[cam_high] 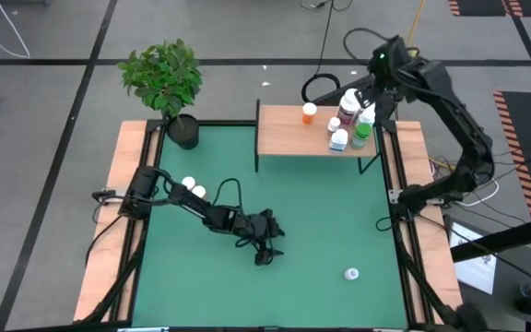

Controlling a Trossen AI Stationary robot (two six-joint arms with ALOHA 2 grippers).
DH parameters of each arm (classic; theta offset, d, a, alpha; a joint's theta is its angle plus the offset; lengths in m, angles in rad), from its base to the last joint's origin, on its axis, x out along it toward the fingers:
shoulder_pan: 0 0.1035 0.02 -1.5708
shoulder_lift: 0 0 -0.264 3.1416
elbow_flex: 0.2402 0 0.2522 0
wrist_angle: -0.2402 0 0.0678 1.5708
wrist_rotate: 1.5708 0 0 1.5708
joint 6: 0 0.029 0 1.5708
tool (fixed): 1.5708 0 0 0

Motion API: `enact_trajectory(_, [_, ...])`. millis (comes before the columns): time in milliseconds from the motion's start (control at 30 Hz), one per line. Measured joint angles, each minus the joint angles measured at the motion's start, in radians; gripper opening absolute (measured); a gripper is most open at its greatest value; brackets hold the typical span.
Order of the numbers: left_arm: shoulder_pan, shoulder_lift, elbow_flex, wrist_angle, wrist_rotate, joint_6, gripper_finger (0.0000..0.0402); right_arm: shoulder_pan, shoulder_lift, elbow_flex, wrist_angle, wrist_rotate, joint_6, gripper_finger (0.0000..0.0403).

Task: Pick and place medicine bottles onto shelf by color
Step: Adjust the violet pill bottle on the shelf

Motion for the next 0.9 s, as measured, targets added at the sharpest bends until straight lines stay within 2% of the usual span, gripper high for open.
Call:
enact_trajectory(167, [0.0, -0.002, 0.002, -0.052, -0.01, 0.019, 0.0335, -0.041, -0.008, -0.163, 0.08, -0.048, -0.003, 0.0265])
enact_trajectory(300, [-0.002, -0.002, 0.002, -0.06, -0.014, 0.018, 0.0335, -0.063, -0.01, -0.224, 0.121, -0.077, -0.008, 0.0265])
enact_trajectory(467, [-0.002, -0.002, 0.002, -0.06, -0.015, 0.016, 0.0335, -0.066, -0.011, -0.233, 0.131, -0.089, -0.023, 0.0265])
enact_trajectory(667, [-0.002, -0.002, 0.001, -0.058, -0.015, 0.023, 0.0335, -0.066, -0.016, -0.233, 0.148, -0.203, -0.049, 0.0265])
enact_trajectory(900, [-0.002, -0.002, 0.0, -0.057, -0.015, 0.016, 0.0335, -0.066, -0.015, -0.233, 0.183, -0.209, -0.079, 0.0265])
